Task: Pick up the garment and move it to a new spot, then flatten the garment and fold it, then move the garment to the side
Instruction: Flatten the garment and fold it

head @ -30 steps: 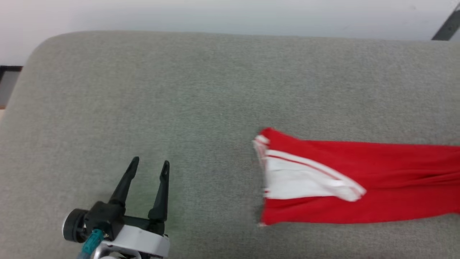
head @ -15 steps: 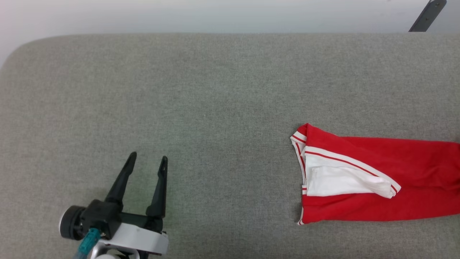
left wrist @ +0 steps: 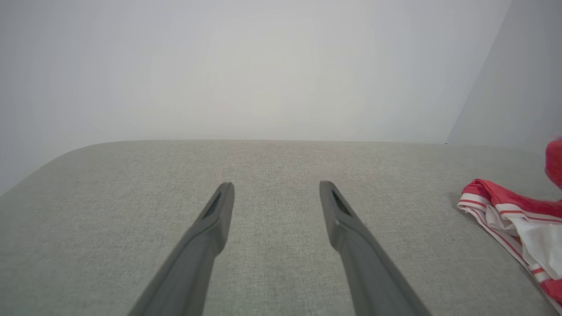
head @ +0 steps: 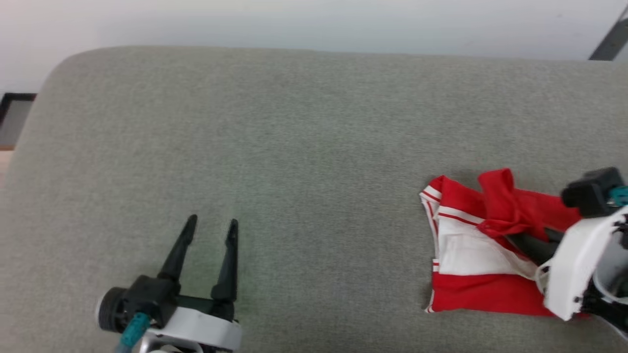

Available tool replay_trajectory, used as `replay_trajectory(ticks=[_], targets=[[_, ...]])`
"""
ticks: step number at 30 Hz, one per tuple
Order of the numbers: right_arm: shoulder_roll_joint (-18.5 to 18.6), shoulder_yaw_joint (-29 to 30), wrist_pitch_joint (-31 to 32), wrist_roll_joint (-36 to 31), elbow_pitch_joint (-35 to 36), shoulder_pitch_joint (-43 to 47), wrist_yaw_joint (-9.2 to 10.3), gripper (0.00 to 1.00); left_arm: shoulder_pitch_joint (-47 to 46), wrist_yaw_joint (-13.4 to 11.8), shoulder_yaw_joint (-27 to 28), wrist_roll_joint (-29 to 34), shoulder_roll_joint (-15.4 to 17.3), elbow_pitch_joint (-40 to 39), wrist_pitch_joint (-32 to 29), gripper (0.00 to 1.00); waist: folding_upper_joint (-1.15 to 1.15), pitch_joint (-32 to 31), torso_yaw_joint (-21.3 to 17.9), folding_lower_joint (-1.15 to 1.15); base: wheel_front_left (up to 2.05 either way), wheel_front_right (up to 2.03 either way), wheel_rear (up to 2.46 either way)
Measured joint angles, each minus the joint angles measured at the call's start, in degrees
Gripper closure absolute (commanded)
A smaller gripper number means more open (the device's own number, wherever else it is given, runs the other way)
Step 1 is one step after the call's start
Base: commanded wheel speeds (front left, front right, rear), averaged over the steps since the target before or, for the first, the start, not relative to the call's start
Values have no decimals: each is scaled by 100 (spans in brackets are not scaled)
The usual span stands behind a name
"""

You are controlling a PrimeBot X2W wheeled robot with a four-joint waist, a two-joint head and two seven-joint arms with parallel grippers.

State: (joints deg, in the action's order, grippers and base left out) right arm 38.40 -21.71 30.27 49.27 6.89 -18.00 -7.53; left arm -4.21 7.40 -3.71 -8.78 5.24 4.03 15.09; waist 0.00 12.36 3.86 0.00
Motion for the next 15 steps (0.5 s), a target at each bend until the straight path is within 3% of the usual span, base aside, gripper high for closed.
replay_trajectory(ticks=[7, 14, 15], targets=[[-326, -571, 73, -354, -491, -259, 0, 100, -18, 0, -162, -29, -87, 62, 0, 0, 0, 14, 357, 0, 0, 0, 0], [-324, -843, -186, -610, -1193, -316, 0, 100, -54, 0, -277, -62, -140, 183, 0, 0, 0, 41, 649, 0, 0, 0, 0], [-323, -854, -237, -614, -1255, -331, 0, 85, -64, 0, -276, -78, -140, 209, 0, 0, 0, 41, 672, 0, 0, 0, 0]])
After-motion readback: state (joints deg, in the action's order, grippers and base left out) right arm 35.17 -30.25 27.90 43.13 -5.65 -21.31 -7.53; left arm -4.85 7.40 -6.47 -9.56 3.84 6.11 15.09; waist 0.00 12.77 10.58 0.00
